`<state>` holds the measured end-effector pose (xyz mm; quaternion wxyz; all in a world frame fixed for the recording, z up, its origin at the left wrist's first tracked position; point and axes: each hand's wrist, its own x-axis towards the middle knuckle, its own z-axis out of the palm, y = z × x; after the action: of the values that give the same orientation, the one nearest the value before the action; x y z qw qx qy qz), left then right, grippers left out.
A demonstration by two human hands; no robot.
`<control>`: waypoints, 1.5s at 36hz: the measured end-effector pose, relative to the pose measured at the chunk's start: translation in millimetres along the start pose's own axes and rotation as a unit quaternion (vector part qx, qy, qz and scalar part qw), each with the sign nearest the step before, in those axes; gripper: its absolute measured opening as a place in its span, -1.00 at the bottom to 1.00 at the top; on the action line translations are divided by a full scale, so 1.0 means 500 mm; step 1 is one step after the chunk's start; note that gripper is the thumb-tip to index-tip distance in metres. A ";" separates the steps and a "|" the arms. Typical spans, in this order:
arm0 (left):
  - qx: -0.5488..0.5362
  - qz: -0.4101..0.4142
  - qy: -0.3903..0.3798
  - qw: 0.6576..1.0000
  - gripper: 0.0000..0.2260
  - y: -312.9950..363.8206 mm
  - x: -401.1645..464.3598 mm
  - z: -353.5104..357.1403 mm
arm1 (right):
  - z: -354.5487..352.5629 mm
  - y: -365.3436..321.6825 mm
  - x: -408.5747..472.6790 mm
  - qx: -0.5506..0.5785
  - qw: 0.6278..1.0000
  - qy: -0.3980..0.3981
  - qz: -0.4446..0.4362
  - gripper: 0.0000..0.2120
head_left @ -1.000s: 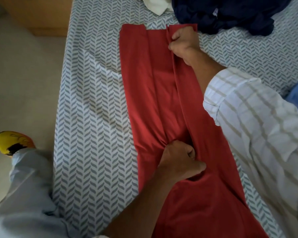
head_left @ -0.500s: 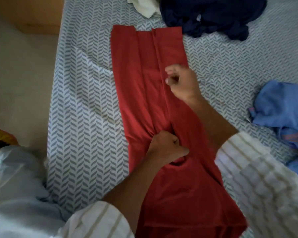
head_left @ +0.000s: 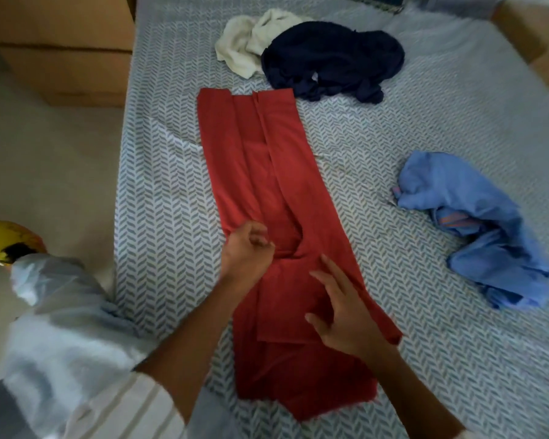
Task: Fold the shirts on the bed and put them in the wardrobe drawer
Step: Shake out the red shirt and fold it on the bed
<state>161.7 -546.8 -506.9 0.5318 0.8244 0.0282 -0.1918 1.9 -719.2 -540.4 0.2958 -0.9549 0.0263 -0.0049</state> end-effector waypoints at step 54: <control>0.569 0.131 -0.160 0.796 -0.41 -0.179 -0.325 -0.044 | -0.060 0.154 -0.196 -0.121 0.986 0.091 0.070 -0.54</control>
<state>-5.0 -462.8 -520.2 -0.0156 0.9316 -0.2802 -0.2311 -100.2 -794.5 -558.7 0.1738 -0.9751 0.1199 -0.0676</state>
